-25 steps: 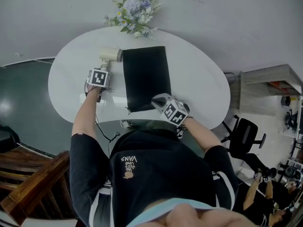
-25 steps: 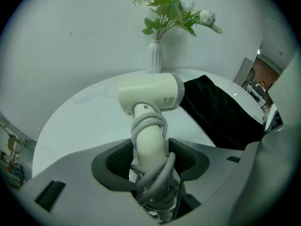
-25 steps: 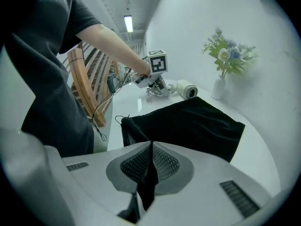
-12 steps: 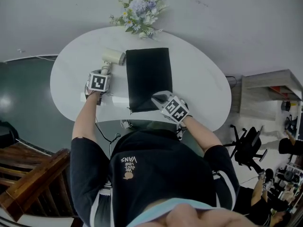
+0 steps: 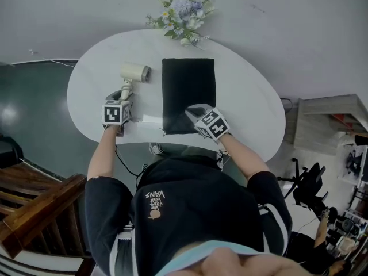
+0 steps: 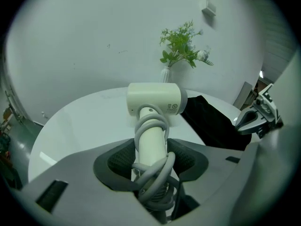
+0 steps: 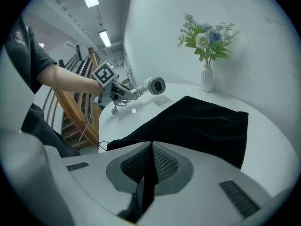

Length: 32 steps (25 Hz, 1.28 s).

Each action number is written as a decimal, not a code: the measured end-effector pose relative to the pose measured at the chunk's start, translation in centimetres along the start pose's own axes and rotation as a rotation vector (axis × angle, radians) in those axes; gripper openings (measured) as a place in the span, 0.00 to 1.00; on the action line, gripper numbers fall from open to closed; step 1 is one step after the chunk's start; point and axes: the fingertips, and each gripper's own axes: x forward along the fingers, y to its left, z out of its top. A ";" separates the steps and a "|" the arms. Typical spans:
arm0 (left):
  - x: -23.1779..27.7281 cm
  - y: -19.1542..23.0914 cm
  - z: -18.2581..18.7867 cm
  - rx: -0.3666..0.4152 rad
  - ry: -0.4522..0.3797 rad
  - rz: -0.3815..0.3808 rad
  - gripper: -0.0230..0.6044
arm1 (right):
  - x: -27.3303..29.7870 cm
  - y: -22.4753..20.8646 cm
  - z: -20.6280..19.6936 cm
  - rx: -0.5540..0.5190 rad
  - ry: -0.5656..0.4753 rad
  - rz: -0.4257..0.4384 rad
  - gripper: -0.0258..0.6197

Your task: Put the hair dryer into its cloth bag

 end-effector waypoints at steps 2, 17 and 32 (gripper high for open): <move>-1.2 -0.2 -0.3 -0.006 -0.023 -0.007 0.41 | 0.7 -0.4 0.4 0.023 -0.001 -0.002 0.11; -8.7 -1.2 -4.0 -0.073 -0.139 -0.009 0.41 | 3.6 -1.2 6.5 0.126 -0.095 0.029 0.11; -15.2 3.6 -8.7 -0.120 -0.188 0.102 0.41 | 7.3 2.2 16.7 0.078 -0.204 0.079 0.11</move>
